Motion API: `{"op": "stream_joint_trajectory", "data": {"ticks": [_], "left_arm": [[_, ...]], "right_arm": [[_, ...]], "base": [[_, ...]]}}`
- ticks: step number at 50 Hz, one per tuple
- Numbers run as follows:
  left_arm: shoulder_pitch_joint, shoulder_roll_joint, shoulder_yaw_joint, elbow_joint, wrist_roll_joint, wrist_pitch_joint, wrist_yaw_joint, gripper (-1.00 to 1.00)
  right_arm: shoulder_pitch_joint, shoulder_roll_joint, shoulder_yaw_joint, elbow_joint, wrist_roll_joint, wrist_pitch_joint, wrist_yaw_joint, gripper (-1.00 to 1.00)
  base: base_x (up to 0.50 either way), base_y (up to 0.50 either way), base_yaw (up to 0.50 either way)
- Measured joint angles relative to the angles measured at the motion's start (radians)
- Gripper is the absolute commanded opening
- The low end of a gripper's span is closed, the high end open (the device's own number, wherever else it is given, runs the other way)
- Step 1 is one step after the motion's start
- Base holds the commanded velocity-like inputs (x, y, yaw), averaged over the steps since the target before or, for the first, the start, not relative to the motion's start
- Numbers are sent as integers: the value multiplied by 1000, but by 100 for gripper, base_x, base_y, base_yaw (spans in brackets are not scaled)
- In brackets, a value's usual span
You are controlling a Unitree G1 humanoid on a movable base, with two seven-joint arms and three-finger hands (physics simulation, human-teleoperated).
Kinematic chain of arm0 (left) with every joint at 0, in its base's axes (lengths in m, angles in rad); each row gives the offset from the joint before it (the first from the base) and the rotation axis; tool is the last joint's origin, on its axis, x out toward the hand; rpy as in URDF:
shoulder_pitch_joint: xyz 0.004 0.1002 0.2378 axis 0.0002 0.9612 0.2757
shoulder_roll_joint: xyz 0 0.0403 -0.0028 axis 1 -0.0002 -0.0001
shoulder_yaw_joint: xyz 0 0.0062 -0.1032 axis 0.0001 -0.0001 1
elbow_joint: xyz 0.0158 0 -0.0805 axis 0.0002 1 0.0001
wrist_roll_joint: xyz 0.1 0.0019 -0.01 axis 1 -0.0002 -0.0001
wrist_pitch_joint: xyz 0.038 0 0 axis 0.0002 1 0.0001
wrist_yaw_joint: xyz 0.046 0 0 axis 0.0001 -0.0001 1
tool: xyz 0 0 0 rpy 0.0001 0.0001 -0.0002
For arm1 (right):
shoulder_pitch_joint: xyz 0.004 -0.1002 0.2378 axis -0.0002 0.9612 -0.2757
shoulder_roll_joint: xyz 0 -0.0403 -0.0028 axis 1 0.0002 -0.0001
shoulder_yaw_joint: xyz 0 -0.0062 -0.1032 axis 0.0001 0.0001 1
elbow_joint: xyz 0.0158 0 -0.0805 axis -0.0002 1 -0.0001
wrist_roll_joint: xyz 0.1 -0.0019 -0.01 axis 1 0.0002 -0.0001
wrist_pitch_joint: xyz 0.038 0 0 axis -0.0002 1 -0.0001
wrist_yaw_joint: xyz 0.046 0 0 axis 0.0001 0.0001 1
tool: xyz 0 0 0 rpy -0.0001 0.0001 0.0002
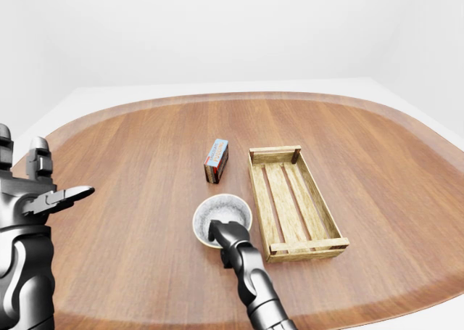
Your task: Pick up the bowl on the left and put it in the tray.
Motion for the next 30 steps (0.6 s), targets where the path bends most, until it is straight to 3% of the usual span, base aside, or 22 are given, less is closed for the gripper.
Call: {"op": "stream_joint_trajectory", "data": {"ticks": [17,30], "left_arm": [[3,-4,-4,-9,4,0,-1,100],[5,-6,-3,-20,1,0,1,100]], "right_arm": [[22,-1,21,-33,-19,1,26,-100],[-4,15,45,-119,-148,1,176,-100]], "base": [[0,0,0],[0,0,0]]}}
